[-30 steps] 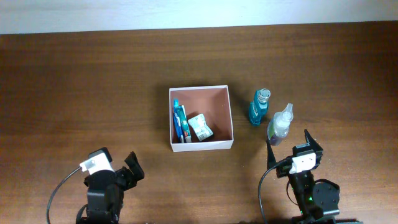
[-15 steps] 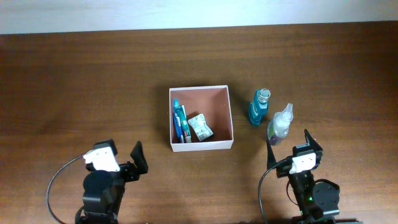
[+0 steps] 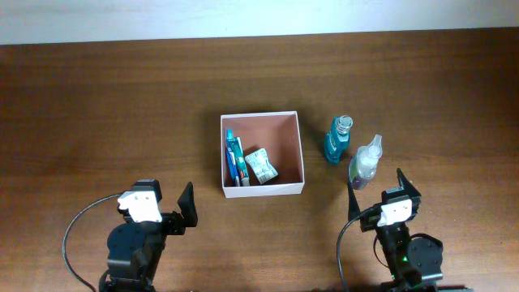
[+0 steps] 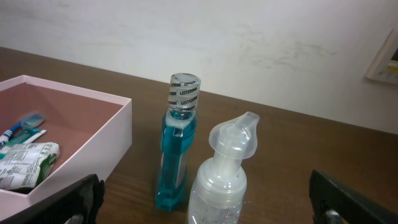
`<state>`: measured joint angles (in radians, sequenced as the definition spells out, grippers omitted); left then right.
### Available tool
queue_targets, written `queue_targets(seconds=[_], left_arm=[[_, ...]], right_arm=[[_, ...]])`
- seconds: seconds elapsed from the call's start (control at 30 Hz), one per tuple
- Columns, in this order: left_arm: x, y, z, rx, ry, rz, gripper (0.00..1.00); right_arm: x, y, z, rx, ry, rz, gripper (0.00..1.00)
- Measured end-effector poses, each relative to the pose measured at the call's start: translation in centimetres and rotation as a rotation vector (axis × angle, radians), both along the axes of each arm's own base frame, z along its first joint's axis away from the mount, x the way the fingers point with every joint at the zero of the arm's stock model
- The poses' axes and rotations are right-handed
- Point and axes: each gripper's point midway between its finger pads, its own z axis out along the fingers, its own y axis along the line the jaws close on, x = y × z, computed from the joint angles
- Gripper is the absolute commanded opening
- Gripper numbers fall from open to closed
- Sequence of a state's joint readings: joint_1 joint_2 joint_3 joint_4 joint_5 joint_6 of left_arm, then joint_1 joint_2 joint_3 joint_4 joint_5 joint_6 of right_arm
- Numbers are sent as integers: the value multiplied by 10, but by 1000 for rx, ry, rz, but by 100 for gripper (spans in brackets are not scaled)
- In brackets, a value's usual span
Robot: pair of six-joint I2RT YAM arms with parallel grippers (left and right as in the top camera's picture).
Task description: Pack container
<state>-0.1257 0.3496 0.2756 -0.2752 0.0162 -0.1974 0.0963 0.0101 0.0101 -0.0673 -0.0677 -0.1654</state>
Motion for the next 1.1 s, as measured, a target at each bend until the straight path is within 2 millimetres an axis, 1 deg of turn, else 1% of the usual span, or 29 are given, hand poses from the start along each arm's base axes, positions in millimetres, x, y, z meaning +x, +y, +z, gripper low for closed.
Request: queue_targets(seconds=[0.5, 0.6, 0.67, 0.77, 0.83, 0.97, 1.1], left_arm=[[-1, 0, -4, 20, 9, -6, 99], [0, 1, -11, 23, 1, -3, 99], [-1, 2, -25, 25, 13, 1, 99], [-2, 3, -35, 27, 10, 7, 99], [-2, 4, -32, 26, -11, 11, 99], [-3, 4, -18, 18, -75, 14, 99], [-5, 5, -15, 14, -111, 16, 99]], right_arm=[[0, 0, 0, 0, 0, 0, 98], [0, 0, 0, -1, 0, 0, 98], [0, 0, 0, 0, 0, 0, 98], [0, 0, 0, 0, 0, 0, 98], [0, 0, 0, 0, 0, 0, 98], [0, 0, 0, 0, 0, 0, 98], [0, 0, 0, 0, 0, 0, 98]])
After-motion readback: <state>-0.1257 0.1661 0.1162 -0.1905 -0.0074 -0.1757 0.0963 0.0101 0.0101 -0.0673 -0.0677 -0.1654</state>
